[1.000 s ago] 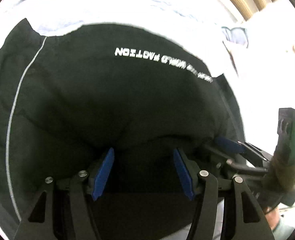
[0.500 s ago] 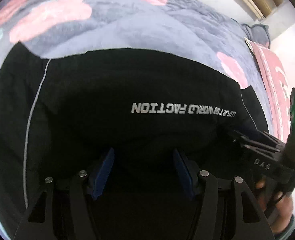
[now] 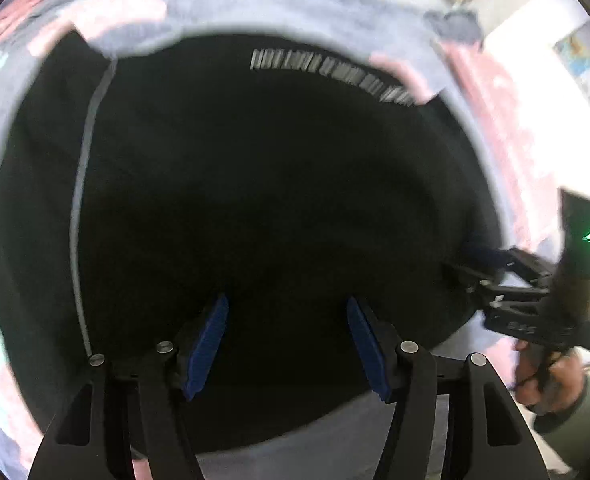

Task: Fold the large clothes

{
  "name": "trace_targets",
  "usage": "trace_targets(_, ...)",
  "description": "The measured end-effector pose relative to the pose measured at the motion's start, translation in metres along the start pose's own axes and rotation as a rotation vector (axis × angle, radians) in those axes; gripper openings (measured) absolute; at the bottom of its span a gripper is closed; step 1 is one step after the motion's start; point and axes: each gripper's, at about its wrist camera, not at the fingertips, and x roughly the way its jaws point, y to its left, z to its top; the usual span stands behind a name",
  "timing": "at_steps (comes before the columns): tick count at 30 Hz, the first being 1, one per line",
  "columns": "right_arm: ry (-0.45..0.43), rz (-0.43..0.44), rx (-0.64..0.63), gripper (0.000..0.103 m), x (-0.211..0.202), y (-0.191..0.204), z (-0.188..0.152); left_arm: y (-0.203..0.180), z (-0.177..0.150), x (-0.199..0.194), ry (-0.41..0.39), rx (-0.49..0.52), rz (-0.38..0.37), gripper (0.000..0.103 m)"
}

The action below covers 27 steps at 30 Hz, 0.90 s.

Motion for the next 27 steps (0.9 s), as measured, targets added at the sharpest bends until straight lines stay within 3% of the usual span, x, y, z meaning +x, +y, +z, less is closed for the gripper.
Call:
trace_targets(4, 0.008, -0.032, 0.001, 0.073, 0.012, 0.005, 0.003, 0.004, 0.004, 0.008, -0.01, -0.046, 0.015, 0.064)
trace_targets(6, 0.012, -0.021, 0.01, 0.073, 0.009, 0.006, 0.004, 0.006, -0.001, -0.006, -0.023, -0.061, -0.012, 0.064)
trace_targets(12, 0.027, 0.034, 0.098, 0.074, -0.017, -0.019, 0.007, 0.03, -0.013, -0.06, -0.123, -0.156, 0.003, 0.064)
trace_targets(15, 0.009, 0.043, 0.146, 0.074, -0.031, -0.031, 0.015, 0.052, -0.013, -0.086, -0.162, -0.214, 0.047, 0.064)
trace_targets(19, -0.059, -0.03, 0.15, 0.079, -0.057, -0.041, 0.027, 0.097, -0.011, -0.116, -0.202, -0.275, 0.093, 0.064)
trace_targets(22, -0.081, -0.092, 0.163, 0.08, -0.064, -0.061, 0.033, 0.122, -0.006, -0.118, -0.222, -0.324, 0.194, 0.064)
trace_targets(27, -0.062, -0.111, 0.252, 0.08, -0.068, -0.138, 0.033, 0.162, 0.008, -0.102, -0.174, -0.379, 0.097, 0.064)
